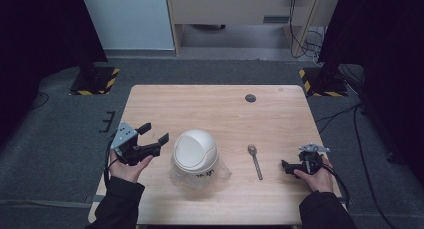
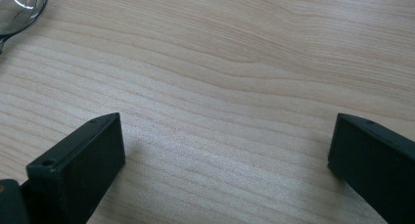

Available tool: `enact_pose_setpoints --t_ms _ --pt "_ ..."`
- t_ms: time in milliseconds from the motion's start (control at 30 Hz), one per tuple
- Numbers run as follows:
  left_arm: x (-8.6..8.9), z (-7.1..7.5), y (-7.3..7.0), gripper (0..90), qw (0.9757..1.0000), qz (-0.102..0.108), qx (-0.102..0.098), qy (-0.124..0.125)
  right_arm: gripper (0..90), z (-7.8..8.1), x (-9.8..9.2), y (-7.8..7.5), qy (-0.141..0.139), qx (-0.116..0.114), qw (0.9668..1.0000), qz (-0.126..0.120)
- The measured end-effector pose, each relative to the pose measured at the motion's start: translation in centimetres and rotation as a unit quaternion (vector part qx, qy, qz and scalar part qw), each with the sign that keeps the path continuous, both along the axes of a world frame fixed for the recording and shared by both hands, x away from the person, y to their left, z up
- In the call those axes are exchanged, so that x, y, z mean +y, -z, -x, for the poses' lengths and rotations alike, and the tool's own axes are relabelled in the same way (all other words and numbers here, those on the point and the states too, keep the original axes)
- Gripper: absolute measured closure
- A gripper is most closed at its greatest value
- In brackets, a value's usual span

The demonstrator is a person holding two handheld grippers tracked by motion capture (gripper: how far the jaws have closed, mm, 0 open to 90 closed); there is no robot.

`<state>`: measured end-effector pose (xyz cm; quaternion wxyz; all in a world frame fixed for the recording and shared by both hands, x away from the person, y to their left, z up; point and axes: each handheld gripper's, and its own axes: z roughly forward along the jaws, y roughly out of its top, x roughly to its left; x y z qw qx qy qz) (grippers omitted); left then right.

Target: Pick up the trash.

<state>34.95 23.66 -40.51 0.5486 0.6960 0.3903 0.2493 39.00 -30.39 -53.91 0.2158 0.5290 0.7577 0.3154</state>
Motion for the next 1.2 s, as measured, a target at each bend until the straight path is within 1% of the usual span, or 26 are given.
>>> enact_pose_setpoints --t_ms 33,100,167,200,267,300,333,367,400,433,533,567,600,700,733,767,833,867,900,933,1033,1067,1100,1133,1167,1200 --pt "0.0 0.0 0.0 21.7 1.0 0.0 0.0 0.0 0.7 0.0 0.0 0.0 0.0 0.0 1.0 0.0" --pt "-1.2 0.1 0.4 21.8 0.9998 -0.006 0.007 0.018 0.7 0.0 0.0 0.0 0.002 0.0 1.0 0.0" --pt "-1.5 0.1 0.6 21.9 0.9996 -0.009 0.01 0.024 0.7 0.0 0.0 0.0 0.002 0.0 1.0 0.0" --pt "-2.2 0.1 1.0 21.8 0.9992 -0.016 0.016 0.034 0.7 0.0 0.0 0.0 0.003 0.0 1.0 0.0" --pt "-2.6 0.1 1.4 21.8 0.9987 -0.019 0.022 0.041 0.7 0.0 0.0 0.0 0.003 0.0 1.0 0.0" --pt "-2.6 0.1 1.4 21.8 0.9987 -0.019 0.022 0.041 0.7 0.0 0.0 0.0 0.003 0.0 1.0 0.0" --pt "-3.0 0.0 1.9 21.8 0.9979 -0.032 0.031 0.046 0.7 0.0 0.0 0.0 0.003 0.0 1.0 0.0" --pt "-3.0 0.0 1.9 21.4 0.9979 -0.032 0.031 0.046 0.7 0.0 0.0 0.0 0.003 0.0 1.0 0.0" --pt "-3.2 -0.1 2.4 21.6 0.9972 -0.04 0.04 0.048 0.7 0.1 0.0 0.0 0.003 0.0 1.0 0.0" --pt "-3.2 -0.1 2.4 21.5 0.9972 -0.04 0.04 0.048 0.7 0.1 0.1 0.0 0.004 0.0 1.0 0.0" --pt "-3.6 -0.2 3.0 21.5 0.9959 -0.054 0.052 0.05 0.7 0.1 0.1 0.0 0.003 0.0 1.0 0.001" --pt "-3.6 -0.2 3.0 21.5 0.9959 -0.054 0.052 0.05 0.7 0.1 0.1 0.0 0.003 0.0 1.0 0.001" --pt "-3.8 -0.3 3.3 21.5 0.9952 -0.062 0.055 0.052 0.7 0.1 0.1 0.0 0.003 0.0 1.0 0.0" --pt "-4.1 -0.4 3.4 21.1 0.9951 -0.061 0.058 0.053 1.3 0.1 0.1 0.0 0.007 0.0 1.0 -0.001" --pt "-4.4 -0.4 3.5 20.9 0.9942 -0.073 0.059 0.054 1.8 0.1 0.1 0.0 0.01 -0.001 0.9999 0.0" --pt "-4.4 -0.4 3.5 21.0 0.9942 -0.073 0.059 0.054 1.8 0.1 0.1 0.0 0.01 -0.001 0.9999 0.0" --pt "-4.8 -0.4 3.5 21.0 0.9937 -0.076 0.057 0.059 4.8 0.1 0.2 -0.1 0.017 0.001 0.9998 0.0" --pt "-4.9 -0.3 3.5 21.0 0.9935 -0.079 0.054 0.061 10.9 0.1 0.2 -0.3 0.02 0.003 0.9998 0.0" --pt "-4.9 -0.3 3.5 21.0 0.9935 -0.079 0.054 0.061 10.9 0.1 0.2 -0.3 0.02 0.003 0.9998 0.0" --pt "-4.7 -0.2 3.2 21.0 0.994 -0.075 0.051 0.06 19.3 0.1 0.1 -0.6 0.019 0.004 0.9998 0.001" --pt "-4.1 0.0 2.8 21.0 0.9951 -0.07 0.042 0.056 24.6 0.1 0.0 -0.8 0.019 0.01 0.9998 0.003" --pt "-3.6 0.2 2.4 21.0 0.9959 -0.066 0.037 0.05 27.9 0.1 -0.1 -1.2 0.018 0.003 0.9998 0.006" --pt "-3.6 0.2 2.4 20.9 0.9959 -0.066 0.037 0.05 27.9 0.1 -0.1 -1.2 0.018 0.003 0.9998 0.006" --pt "-2.8 0.6 2.1 20.8 0.9968 -0.061 0.032 0.041 30.4 0.3 -0.1 -1.7 0.02 -0.009 0.9997 0.002" --pt "-2.8 0.6 2.1 20.6 0.9968 -0.061 0.032 0.041 31.2 0.3 -0.1 -2.0 0.02 -0.019 0.9996 -0.001" --pt "-2.3 0.8 2.0 20.6 0.9972 -0.058 0.03 0.034 31.2 0.3 -0.1 -2.0 0.02 -0.019 0.9996 -0.001"
